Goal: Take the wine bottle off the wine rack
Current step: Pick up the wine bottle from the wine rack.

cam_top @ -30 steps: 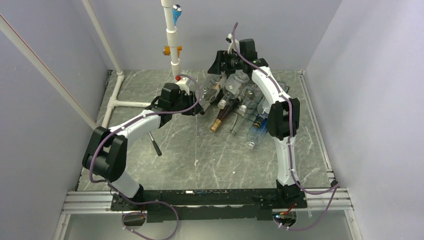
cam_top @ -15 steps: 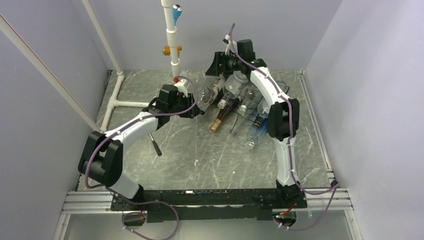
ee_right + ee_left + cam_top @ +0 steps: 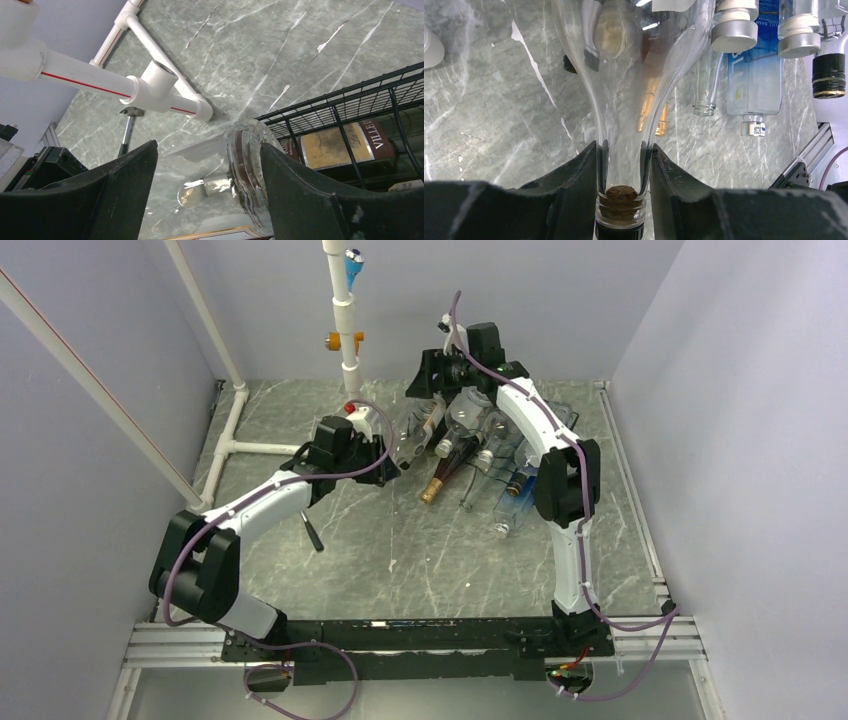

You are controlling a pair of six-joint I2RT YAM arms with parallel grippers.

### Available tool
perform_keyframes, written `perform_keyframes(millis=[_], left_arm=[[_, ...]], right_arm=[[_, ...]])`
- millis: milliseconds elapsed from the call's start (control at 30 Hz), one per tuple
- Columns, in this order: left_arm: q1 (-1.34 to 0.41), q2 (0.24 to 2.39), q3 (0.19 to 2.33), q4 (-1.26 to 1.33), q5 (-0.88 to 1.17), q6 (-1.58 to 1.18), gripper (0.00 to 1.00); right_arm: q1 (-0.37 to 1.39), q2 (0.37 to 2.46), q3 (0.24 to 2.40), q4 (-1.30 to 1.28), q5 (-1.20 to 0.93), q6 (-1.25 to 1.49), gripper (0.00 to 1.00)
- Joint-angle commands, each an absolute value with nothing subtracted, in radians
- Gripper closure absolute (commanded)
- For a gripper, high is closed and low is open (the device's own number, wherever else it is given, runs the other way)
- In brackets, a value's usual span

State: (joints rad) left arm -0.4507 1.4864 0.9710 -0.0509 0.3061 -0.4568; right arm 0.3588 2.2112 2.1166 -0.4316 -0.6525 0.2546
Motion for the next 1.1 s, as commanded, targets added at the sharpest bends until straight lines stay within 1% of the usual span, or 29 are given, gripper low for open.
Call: perform_keyframes(millis=[0, 633, 1067], left_arm=[[-0.443, 1.426, 0.984, 0.087, 0.266, -0.482, 1.0], [-0.443, 1.377, 0.939, 0.128, 0.248, -0.499, 1.0], [-0.443, 1.319, 0.927, 0.144, 0.258, -0.503, 1.0]], right_arm=[[0.435, 2.093, 2.104, -0.402, -0.793, 0.311, 0.24], [0.48, 2.057, 2.026, -0.366, -0.835, 0.372, 0.24], [0.485, 2.049, 2.022, -0.351, -0.855, 0.415, 0.24]])
